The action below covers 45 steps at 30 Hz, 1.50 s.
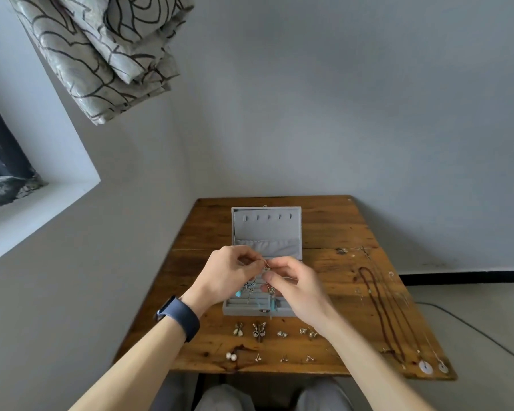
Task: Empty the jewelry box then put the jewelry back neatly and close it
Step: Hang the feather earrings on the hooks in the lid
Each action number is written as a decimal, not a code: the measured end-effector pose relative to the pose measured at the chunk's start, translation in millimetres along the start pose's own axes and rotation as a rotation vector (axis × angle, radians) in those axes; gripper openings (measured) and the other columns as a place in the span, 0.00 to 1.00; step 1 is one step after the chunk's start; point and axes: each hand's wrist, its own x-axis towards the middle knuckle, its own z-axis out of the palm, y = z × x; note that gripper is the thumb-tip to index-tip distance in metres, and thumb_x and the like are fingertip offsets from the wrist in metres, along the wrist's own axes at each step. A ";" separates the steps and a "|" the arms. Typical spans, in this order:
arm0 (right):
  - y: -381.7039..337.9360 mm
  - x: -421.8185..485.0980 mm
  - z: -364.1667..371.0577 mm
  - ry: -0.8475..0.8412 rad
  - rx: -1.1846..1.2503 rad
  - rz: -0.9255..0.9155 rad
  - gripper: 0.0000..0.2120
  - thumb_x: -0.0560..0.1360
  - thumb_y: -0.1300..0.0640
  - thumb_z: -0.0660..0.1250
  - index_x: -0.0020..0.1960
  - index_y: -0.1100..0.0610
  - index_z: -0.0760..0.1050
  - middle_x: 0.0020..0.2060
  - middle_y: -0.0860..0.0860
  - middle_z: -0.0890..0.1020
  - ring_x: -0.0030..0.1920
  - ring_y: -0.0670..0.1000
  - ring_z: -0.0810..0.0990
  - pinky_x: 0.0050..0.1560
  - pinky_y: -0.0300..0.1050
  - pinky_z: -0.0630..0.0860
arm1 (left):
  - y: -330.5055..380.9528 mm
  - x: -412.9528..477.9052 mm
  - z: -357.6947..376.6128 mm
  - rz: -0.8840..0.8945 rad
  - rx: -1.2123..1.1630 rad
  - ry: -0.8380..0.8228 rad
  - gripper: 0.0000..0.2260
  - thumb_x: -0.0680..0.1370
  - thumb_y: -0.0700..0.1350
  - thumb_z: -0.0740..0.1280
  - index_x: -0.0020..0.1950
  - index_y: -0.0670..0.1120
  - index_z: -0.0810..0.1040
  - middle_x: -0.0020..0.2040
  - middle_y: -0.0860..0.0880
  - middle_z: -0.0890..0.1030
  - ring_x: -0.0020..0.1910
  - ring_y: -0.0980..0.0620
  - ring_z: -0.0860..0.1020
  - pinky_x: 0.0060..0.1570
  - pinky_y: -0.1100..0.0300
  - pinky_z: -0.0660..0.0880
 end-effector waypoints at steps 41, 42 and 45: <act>36.2 156.4 17.5 0.266 -0.096 0.140 0.05 0.78 0.53 0.69 0.50 0.53 0.81 0.42 0.50 0.84 0.36 0.45 0.79 0.29 0.28 0.71 | -115.0 130.1 -5.2 -0.447 -0.304 0.113 0.23 0.81 0.48 0.66 0.74 0.47 0.65 0.50 0.48 0.82 0.46 0.53 0.81 0.46 0.60 0.77; 37.6 167.3 20.5 0.271 -0.102 0.141 0.05 0.78 0.53 0.69 0.50 0.53 0.81 0.42 0.50 0.84 0.36 0.45 0.79 0.29 0.27 0.70 | -119.5 140.6 -3.1 -0.450 -0.305 0.097 0.29 0.80 0.49 0.68 0.77 0.47 0.60 0.49 0.48 0.83 0.48 0.53 0.81 0.51 0.58 0.77; 41.5 193.7 31.4 0.277 -0.108 0.151 0.06 0.78 0.51 0.69 0.50 0.53 0.81 0.43 0.48 0.84 0.35 0.45 0.79 0.28 0.27 0.70 | -127.7 168.1 0.8 -0.512 -0.366 0.028 0.43 0.76 0.50 0.73 0.81 0.43 0.49 0.49 0.49 0.85 0.55 0.52 0.80 0.58 0.57 0.71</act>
